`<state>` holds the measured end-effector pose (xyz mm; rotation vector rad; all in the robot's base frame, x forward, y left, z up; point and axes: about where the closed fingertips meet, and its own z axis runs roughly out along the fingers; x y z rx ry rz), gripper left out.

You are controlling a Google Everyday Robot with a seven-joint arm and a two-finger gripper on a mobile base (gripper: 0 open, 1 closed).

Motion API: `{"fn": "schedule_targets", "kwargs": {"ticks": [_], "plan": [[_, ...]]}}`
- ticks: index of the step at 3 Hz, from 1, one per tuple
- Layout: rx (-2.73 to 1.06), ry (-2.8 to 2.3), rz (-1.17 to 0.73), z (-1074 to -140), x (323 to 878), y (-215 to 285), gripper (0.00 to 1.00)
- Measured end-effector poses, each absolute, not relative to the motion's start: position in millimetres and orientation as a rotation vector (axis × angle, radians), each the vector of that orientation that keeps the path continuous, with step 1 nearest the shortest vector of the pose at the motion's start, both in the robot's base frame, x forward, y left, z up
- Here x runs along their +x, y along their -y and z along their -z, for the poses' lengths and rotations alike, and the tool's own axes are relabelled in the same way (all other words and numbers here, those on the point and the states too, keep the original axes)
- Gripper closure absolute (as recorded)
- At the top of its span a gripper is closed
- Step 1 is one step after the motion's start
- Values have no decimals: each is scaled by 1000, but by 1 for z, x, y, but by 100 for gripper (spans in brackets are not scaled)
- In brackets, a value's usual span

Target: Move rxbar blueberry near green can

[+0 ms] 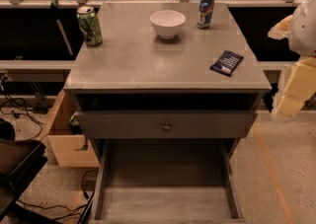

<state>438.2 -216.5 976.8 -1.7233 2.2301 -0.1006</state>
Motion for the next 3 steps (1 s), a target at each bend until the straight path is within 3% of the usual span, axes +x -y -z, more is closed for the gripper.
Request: {"fn": "schedule_targets", "kwargs": {"ticks": [2, 3], "plan": [[-1687, -2223, 96, -979, 444, 219, 0], [-1540, -2272, 49, -980, 476, 229, 0]]}}
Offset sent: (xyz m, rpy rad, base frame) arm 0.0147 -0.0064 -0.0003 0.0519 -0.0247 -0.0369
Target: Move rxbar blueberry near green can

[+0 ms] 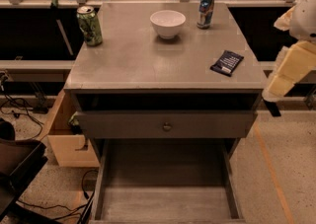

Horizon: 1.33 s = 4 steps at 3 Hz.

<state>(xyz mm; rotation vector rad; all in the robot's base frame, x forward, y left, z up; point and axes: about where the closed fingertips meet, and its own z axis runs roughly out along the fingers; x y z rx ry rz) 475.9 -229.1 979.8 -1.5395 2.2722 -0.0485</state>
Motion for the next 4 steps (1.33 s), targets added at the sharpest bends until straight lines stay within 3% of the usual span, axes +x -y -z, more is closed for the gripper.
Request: {"fn": "schedule_targets", "kwargs": {"ticks": [1, 3, 4], "plan": [[-1255, -2385, -62, -980, 513, 254, 0], [-715, -2625, 28, -975, 577, 301, 0], [-568, -2666, 29, -974, 581, 306, 0]]}}
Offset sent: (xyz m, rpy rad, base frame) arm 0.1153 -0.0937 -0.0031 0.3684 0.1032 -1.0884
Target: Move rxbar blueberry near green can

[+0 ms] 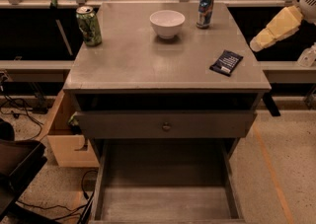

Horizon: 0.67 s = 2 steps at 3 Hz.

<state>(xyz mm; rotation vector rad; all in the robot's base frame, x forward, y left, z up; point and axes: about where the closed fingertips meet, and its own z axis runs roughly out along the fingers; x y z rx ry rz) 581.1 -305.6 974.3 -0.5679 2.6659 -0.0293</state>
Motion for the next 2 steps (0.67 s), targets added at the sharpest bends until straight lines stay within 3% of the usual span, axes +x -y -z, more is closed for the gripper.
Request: {"fn": "schedule_targets", "kwargs": {"ticks": [2], "plan": [[-342, -2726, -92, -960, 601, 299, 0]]}}
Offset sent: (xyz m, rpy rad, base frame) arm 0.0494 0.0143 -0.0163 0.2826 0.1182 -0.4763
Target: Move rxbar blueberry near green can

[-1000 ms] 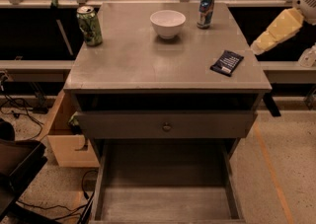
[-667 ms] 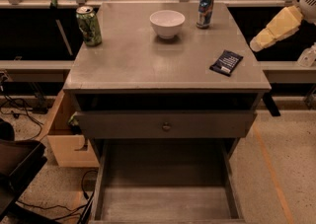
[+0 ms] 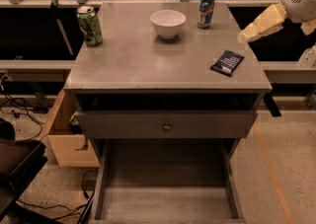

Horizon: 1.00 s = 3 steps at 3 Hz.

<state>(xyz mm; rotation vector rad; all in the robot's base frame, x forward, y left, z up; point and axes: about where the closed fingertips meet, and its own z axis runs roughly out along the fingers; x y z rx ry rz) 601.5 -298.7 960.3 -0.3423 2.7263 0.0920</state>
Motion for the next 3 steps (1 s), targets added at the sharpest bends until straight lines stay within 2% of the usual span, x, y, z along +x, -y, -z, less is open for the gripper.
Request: {"fn": "schedule_targets", "kwargs": {"ticks": [1, 3], "plan": [[-96, -2814, -80, -950, 629, 295, 0], [461, -2888, 71, -933, 668, 285, 0]]}}
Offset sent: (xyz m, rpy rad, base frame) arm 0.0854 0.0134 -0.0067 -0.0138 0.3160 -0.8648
